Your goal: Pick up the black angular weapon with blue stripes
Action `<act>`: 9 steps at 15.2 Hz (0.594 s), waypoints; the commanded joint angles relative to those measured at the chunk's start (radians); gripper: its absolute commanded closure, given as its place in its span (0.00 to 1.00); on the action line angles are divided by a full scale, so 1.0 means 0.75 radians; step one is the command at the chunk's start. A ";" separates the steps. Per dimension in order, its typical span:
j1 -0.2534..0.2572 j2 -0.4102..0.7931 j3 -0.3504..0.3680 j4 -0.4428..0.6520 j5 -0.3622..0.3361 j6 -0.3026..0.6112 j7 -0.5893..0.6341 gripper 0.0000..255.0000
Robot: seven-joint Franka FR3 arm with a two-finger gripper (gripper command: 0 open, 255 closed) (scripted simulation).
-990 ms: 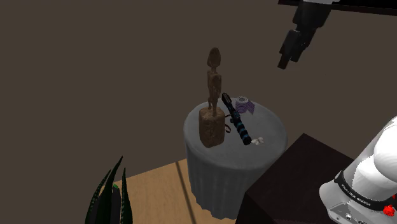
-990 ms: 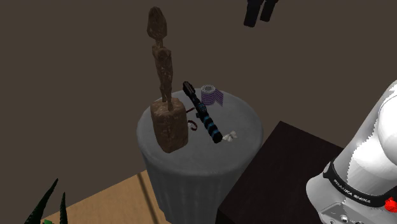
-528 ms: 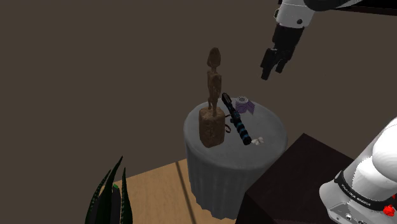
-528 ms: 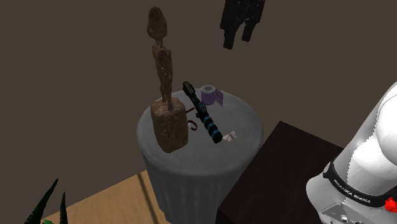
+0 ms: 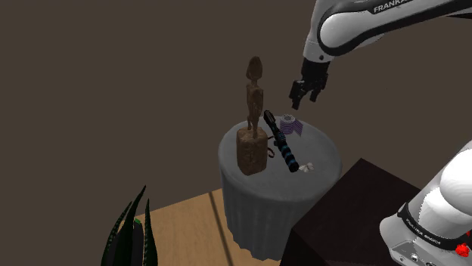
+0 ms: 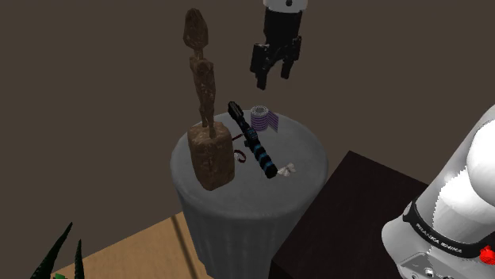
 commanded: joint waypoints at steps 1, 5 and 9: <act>-0.015 0.085 0.006 0.001 -0.015 0.077 0.025 0.00; -0.045 0.278 0.011 0.042 -0.058 0.212 0.080 0.00; -0.070 0.478 0.006 0.109 -0.112 0.327 0.142 0.00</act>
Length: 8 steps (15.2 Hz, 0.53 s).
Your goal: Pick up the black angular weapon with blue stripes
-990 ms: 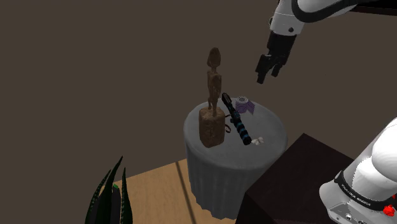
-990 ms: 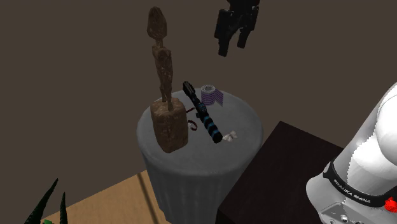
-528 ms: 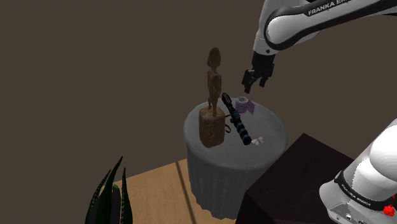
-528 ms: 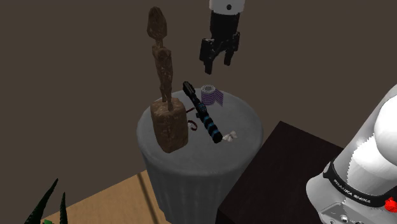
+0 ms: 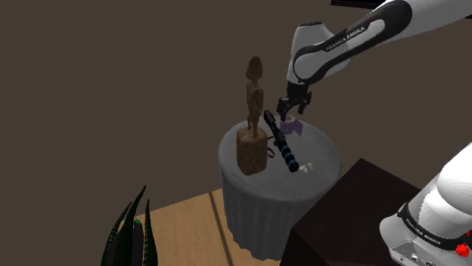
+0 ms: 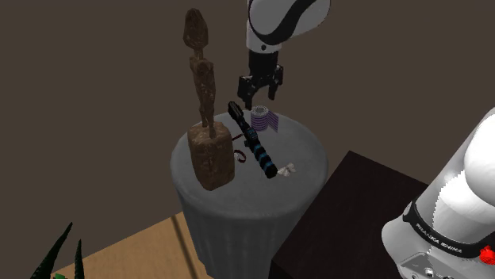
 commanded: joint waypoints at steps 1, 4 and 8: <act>-0.014 0.110 -0.007 0.047 -0.030 0.055 0.029 0.00; -0.024 0.262 -0.023 0.117 -0.074 0.122 0.077 0.00; -0.029 0.463 -0.054 0.231 -0.125 0.191 0.136 0.00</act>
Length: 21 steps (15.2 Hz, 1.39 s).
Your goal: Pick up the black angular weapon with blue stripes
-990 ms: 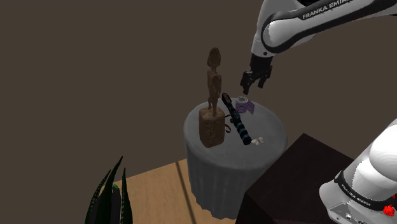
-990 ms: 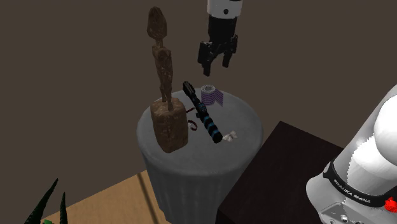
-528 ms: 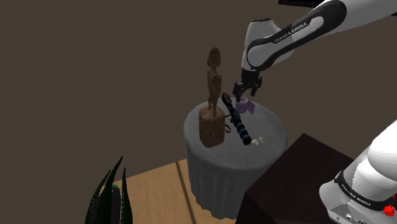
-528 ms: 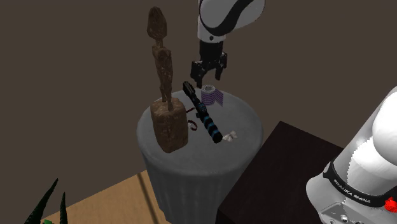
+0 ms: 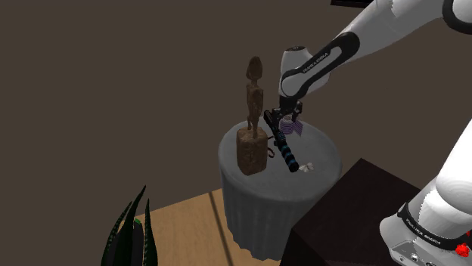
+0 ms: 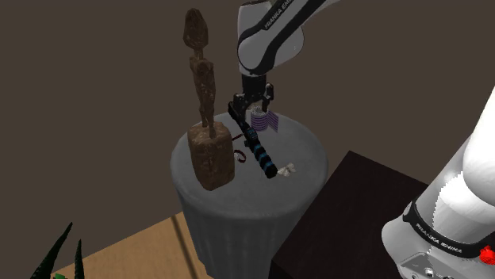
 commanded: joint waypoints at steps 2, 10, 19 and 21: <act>0.003 0.150 -0.025 0.094 -0.033 0.043 0.046 0.00; 0.004 0.476 -0.082 0.327 -0.067 0.112 0.107 0.00; 0.009 0.563 -0.090 0.349 -0.075 0.176 0.117 1.00; 0.009 0.562 -0.090 0.348 -0.075 0.176 0.117 1.00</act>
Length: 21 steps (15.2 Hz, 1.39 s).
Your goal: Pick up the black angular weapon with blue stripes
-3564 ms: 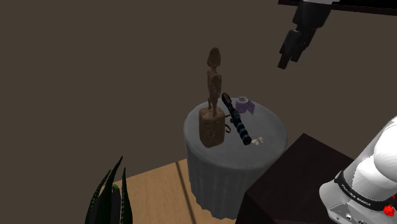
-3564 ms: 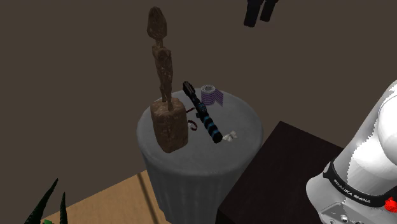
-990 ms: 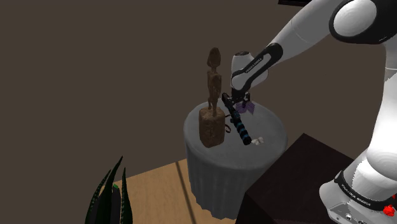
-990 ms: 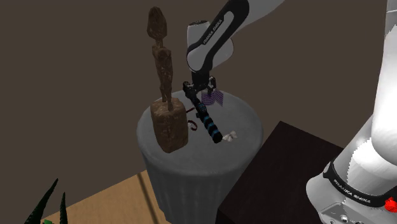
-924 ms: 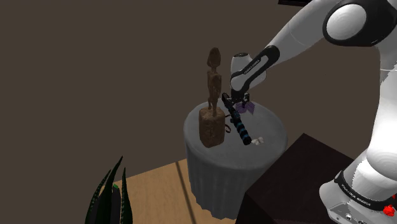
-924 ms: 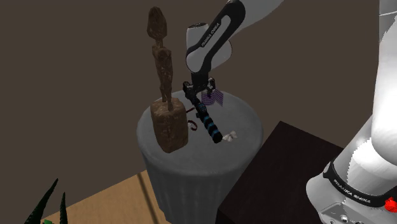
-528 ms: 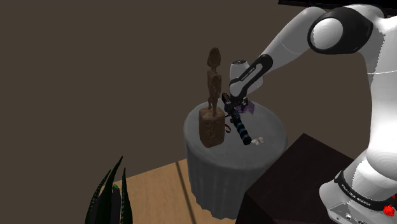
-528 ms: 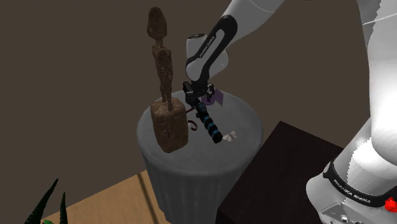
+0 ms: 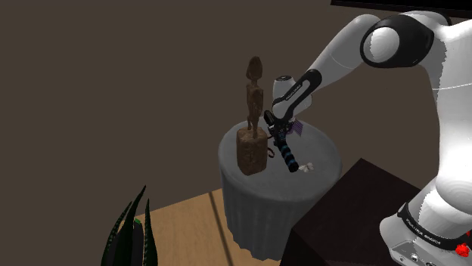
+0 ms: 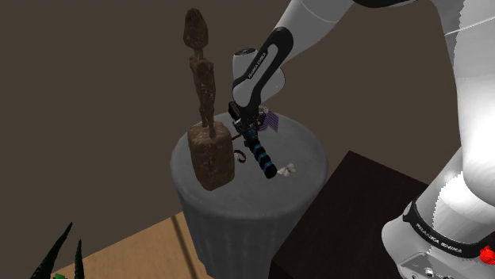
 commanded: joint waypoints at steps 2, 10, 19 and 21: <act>0.000 0.001 0.000 0.000 0.000 0.001 0.000 1.00; -0.003 -0.047 0.004 -0.013 0.004 -0.033 -0.005 1.00; -0.010 -0.178 0.015 -0.034 0.019 -0.143 -0.022 1.00; -0.012 -0.205 0.018 -0.035 0.022 -0.169 -0.025 1.00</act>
